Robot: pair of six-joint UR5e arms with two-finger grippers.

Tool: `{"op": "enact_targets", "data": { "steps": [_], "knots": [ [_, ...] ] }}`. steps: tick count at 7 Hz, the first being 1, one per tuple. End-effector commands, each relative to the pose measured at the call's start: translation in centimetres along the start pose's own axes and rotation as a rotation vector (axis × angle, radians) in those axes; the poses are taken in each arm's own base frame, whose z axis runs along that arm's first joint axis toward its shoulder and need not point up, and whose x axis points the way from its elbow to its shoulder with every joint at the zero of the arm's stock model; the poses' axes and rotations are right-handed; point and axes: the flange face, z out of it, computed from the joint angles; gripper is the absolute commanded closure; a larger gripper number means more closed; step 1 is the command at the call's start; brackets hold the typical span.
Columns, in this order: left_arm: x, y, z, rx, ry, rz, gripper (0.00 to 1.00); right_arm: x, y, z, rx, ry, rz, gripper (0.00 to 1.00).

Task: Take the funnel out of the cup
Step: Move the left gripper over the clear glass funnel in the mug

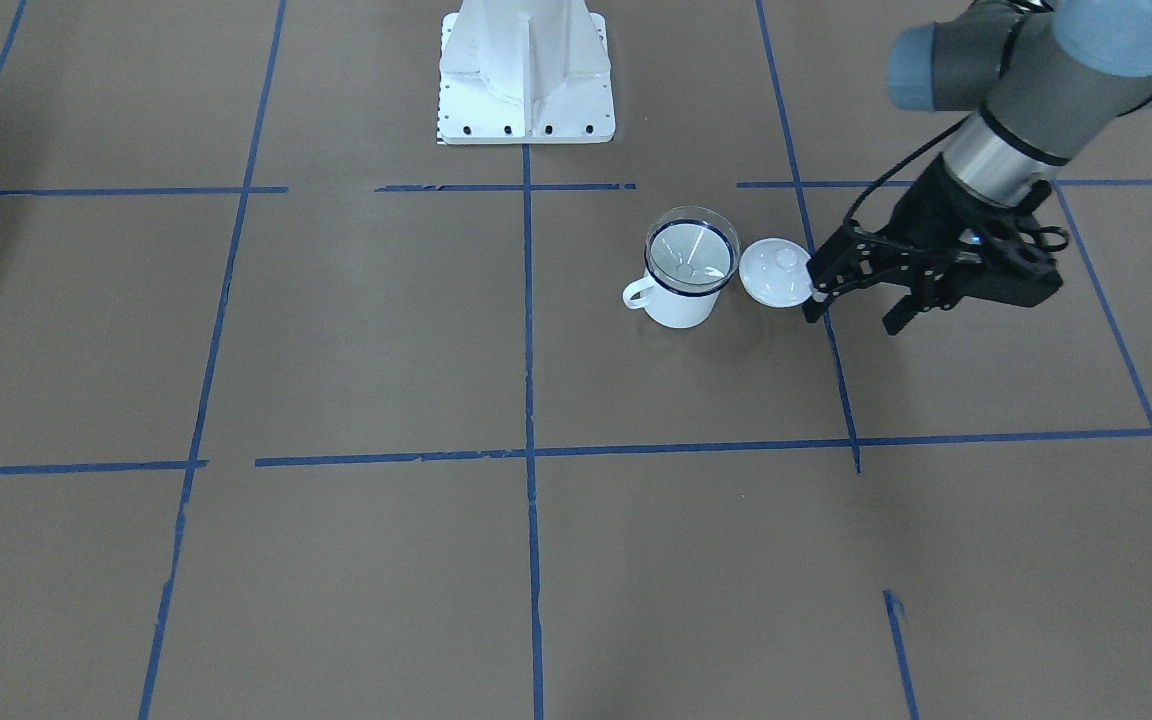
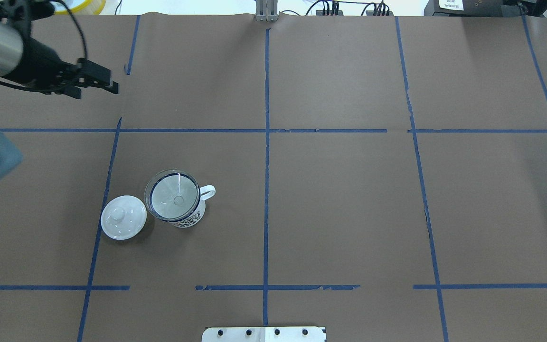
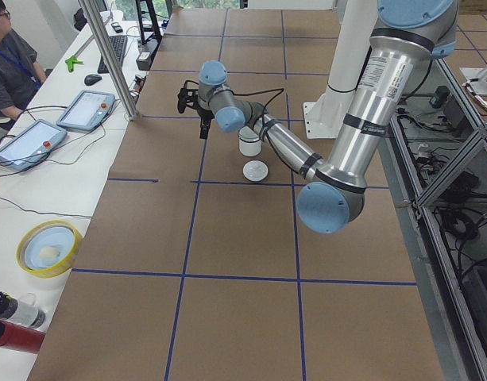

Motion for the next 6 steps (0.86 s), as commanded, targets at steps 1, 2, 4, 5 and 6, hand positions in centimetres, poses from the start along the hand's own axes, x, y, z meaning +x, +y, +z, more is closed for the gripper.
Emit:
{"op": "enact_targets", "data": {
  "steps": [1, 2, 4, 5, 6],
  "knots": [
    [9.1, 5.2, 2.7, -0.043, -0.103, -0.073, 0.00, 0.0, 0.0, 0.0, 0.000, 0.000, 0.000, 0.00],
    [10.5, 7.4, 4.7, -0.035, -0.126, -0.086, 0.00, 0.0, 0.0, 0.0, 0.000, 0.000, 0.000, 0.00],
    [11.6, 10.7, 8.1, -0.068, -0.162, -0.063, 0.01, 0.0, 0.0, 0.0, 0.000, 0.000, 0.000, 0.00],
    [12.1, 12.1, 9.5, -0.093, -0.174, -0.057, 0.04, 0.0, 0.0, 0.0, 0.000, 0.000, 0.000, 0.00],
    [12.2, 13.1, 11.1, -0.113, -0.193, -0.056, 0.11, 0.0, 0.0, 0.0, 0.000, 0.000, 0.000, 0.00]
  ]
}}
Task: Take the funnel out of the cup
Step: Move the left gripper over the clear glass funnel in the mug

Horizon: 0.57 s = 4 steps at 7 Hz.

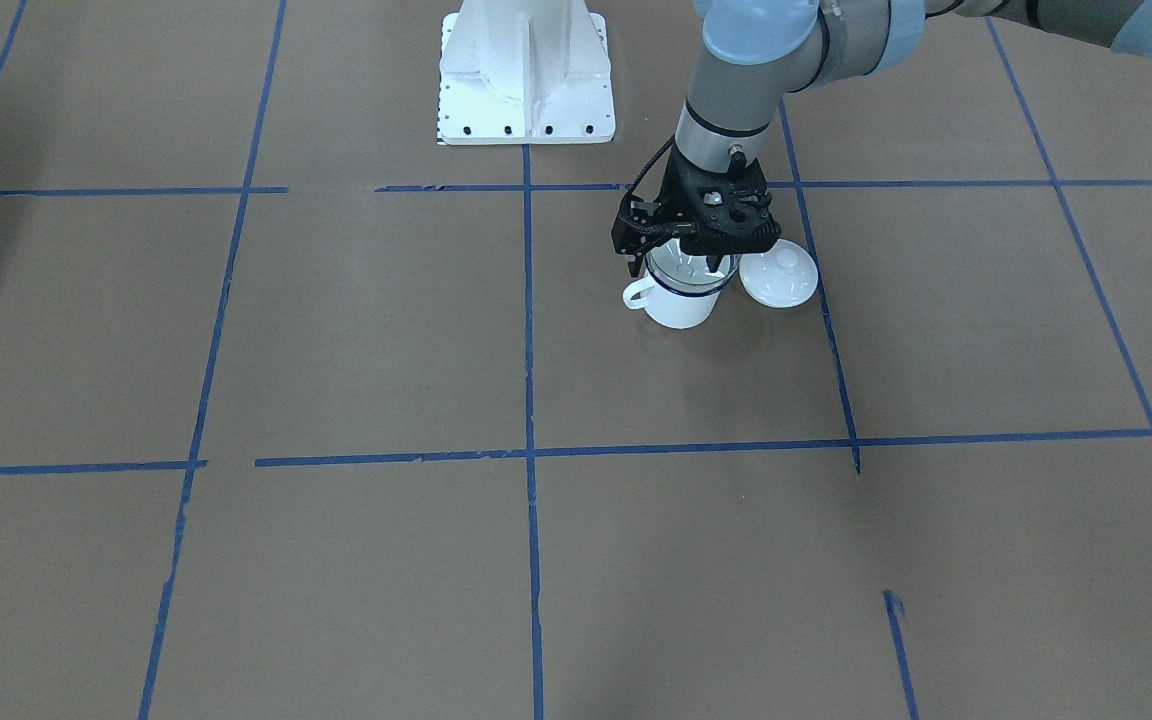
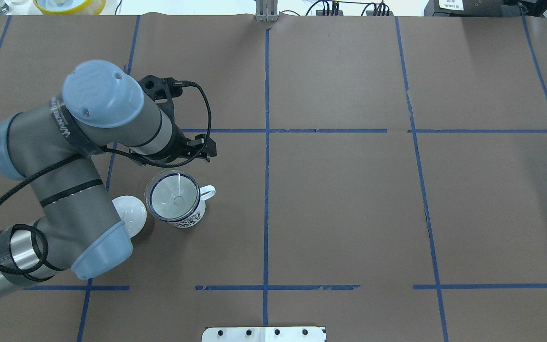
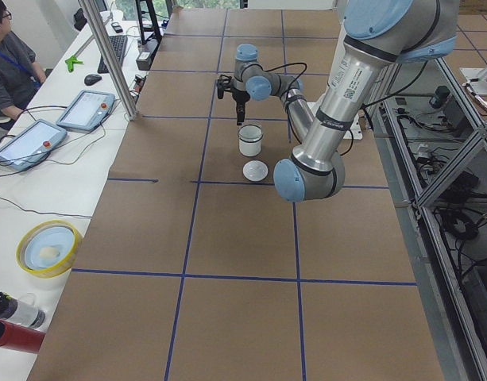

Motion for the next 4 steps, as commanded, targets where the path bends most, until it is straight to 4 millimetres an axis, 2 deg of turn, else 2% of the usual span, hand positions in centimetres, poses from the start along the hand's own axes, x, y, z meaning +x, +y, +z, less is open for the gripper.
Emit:
{"op": "enact_targets", "data": {
  "steps": [1, 3, 4],
  "knots": [
    [0.49, 1.44, 2.10, -0.025, -0.026, 0.004, 0.12, 0.00, 0.00, 0.00, 0.000, 0.000, 0.000, 0.00],
    [0.65, 1.80, 2.18, -0.031, -0.024, 0.010, 0.18, 0.00, 0.00, 0.00, 0.000, 0.000, 0.000, 0.00],
    [0.67, 1.84, 2.05, -0.031, -0.023, 0.009, 0.51, 0.00, 0.00, 0.00, 0.000, 0.000, 0.000, 0.00]
  ]
}}
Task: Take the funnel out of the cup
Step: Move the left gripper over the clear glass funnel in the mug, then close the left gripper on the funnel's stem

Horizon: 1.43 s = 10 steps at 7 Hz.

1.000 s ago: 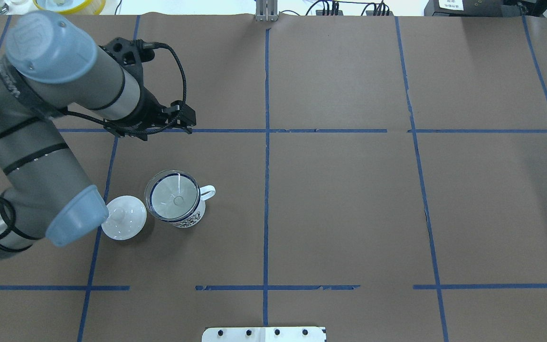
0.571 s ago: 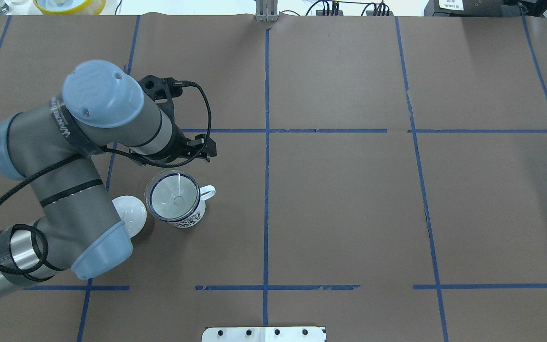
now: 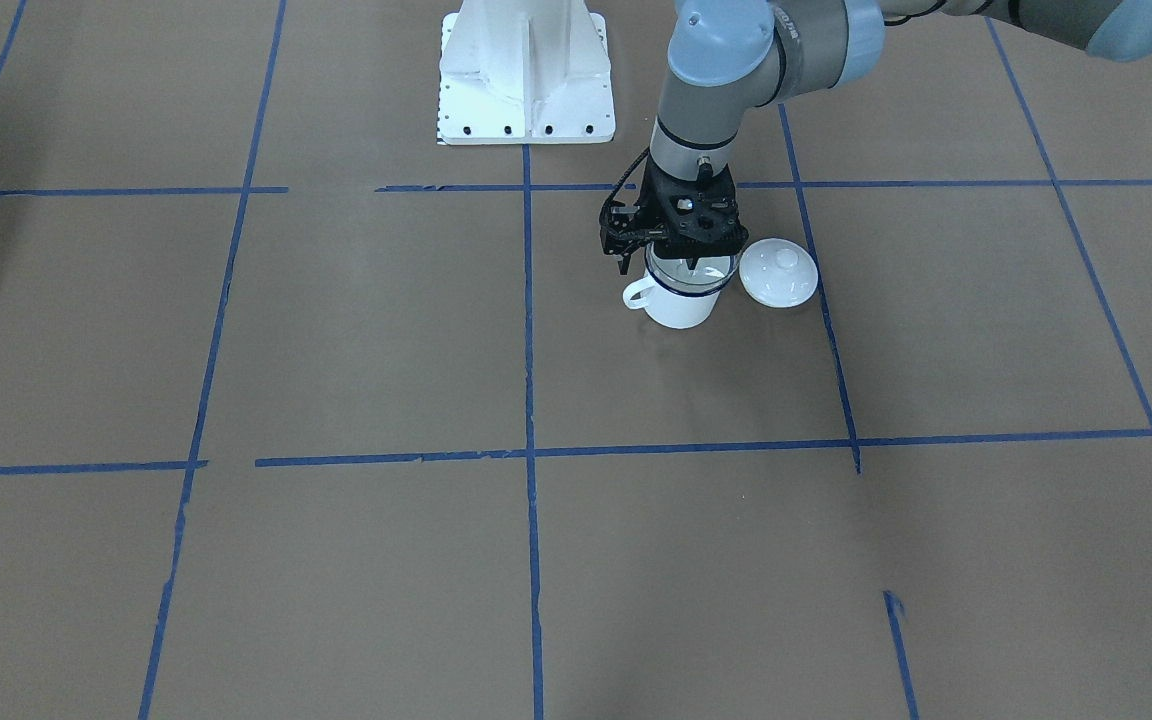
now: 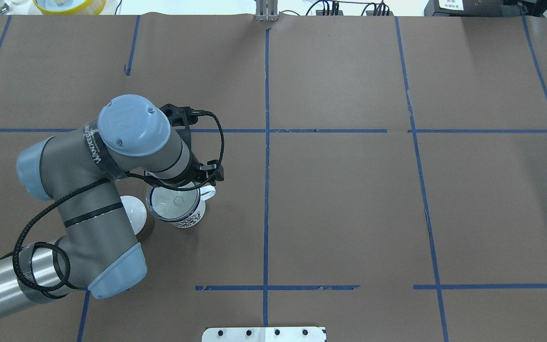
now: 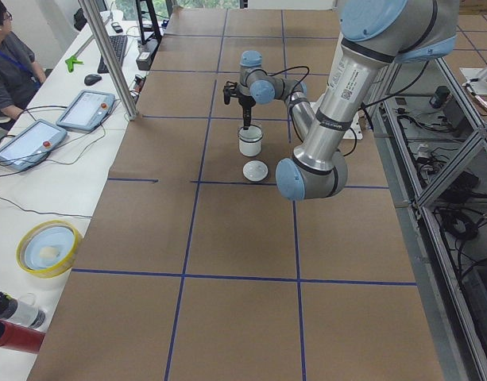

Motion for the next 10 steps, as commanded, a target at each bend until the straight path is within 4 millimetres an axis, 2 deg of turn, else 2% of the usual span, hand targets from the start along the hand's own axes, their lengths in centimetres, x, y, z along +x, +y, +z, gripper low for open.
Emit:
{"op": "enact_targets", "data": {
  "steps": [1, 3, 5, 6, 7, 8, 9, 10],
  "knots": [
    [0.0, 0.2, -0.4, -0.006, -0.014, -0.005, 1.00, 0.0, 0.0, 0.0, 0.000, 0.000, 0.000, 0.00],
    [0.1, 0.5, -0.3, -0.014, -0.030, -0.007, 1.00, 0.0, 0.0, 0.1, -0.001, 0.000, 0.001, 0.00],
    [0.5, 0.7, -1.3, -0.012, -0.017, -0.001, 1.00, 0.0, 0.0, 0.0, 0.000, 0.000, 0.000, 0.00],
    [0.7, 1.3, -3.6, -0.009, -0.013, 0.002, 1.00, 0.0, 0.0, 0.1, -0.001, 0.000, 0.001, 0.00],
    [0.7, 2.3, -7.1, -0.009, -0.013, 0.007, 1.00, 0.0, 0.0, 0.0, 0.000, 0.000, 0.000, 0.00],
    [0.2, 1.9, -11.5, 0.026, 0.019, -0.006, 1.00, 0.0, 0.0, 0.0, 0.000, 0.000, 0.000, 0.00],
    [-0.7, -0.3, -15.1, 0.092, 0.058, -0.051, 1.00, 0.0, 0.0, 0.0, 0.000, 0.000, 0.000, 0.00],
    [-1.7, -2.3, -16.8, 0.136, 0.089, -0.193, 1.00, 0.0, 0.0, 0.0, 0.000, 0.000, 0.000, 0.00]
  ]
}}
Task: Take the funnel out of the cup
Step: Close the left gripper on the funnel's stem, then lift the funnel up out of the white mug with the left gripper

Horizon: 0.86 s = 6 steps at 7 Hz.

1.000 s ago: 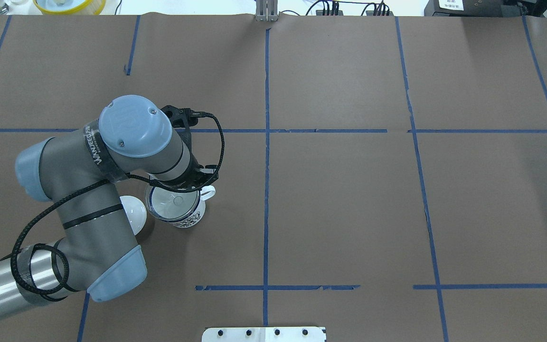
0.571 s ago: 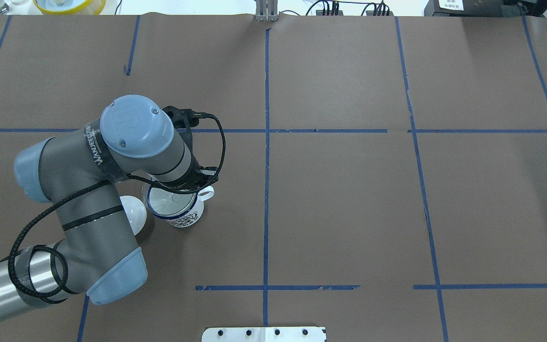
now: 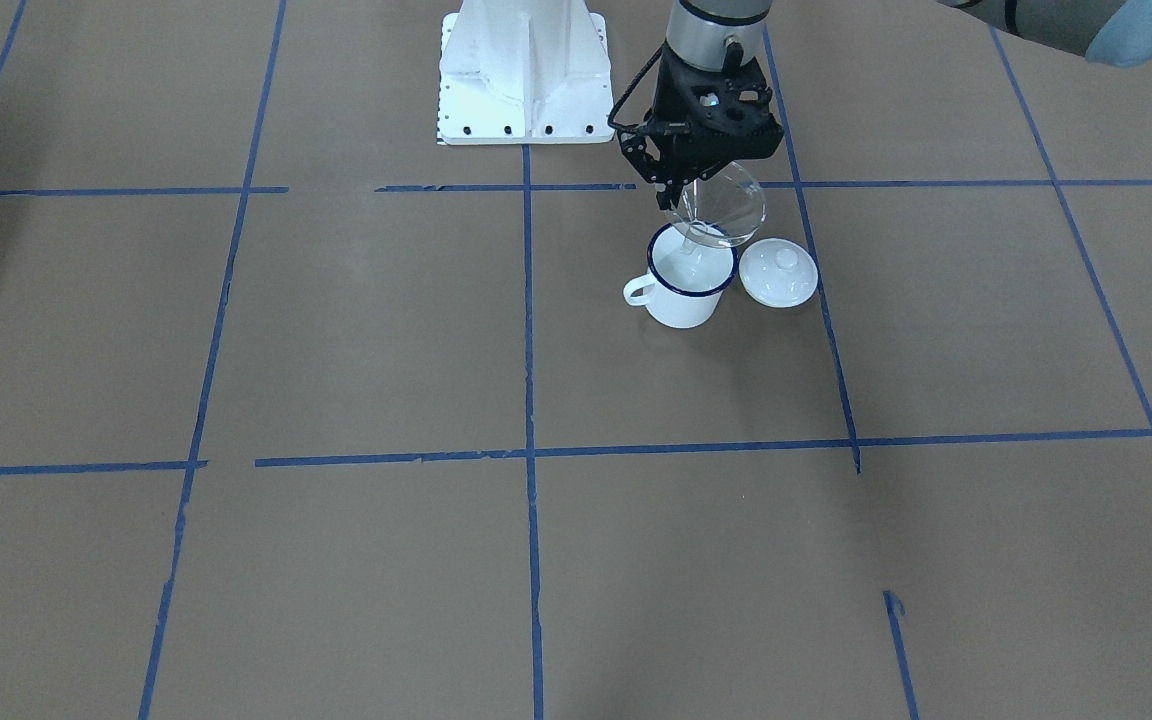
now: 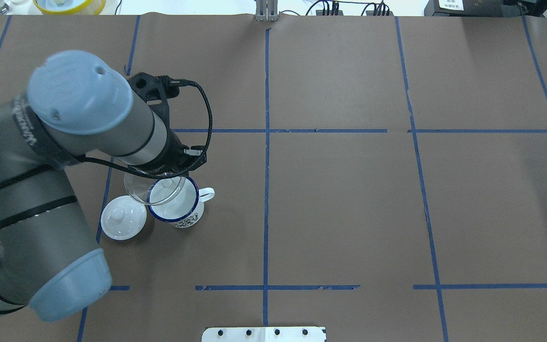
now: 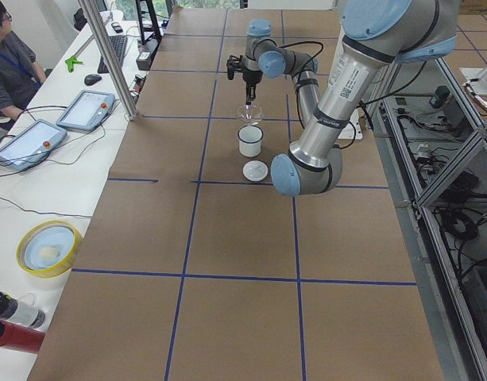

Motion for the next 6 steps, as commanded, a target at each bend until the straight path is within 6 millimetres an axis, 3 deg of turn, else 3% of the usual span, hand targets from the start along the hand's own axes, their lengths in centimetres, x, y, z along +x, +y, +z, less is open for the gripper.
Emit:
{"op": "enact_targets", "data": {
  "steps": [1, 2, 3, 6],
  "knots": [
    [-0.9, -4.4, -3.5, 0.189, 0.121, -0.266, 1.00, 0.0, 0.0, 0.0, 0.000, 0.000, 0.000, 0.00],
    [-0.1, -7.0, -1.3, 0.309, 0.212, -0.411, 1.00, 0.0, 0.0, 0.0, 0.000, 0.000, 0.000, 0.00],
    [0.3, -9.6, 2.7, 0.372, 0.287, -0.538, 1.00, 0.0, 0.0, 0.1, -0.001, 0.000, 0.001, 0.00],
    [-2.9, -16.0, 14.6, 0.576, 0.362, -0.741, 1.00, 0.0, 0.0, 0.0, 0.000, 0.000, 0.000, 0.00]
  ]
}}
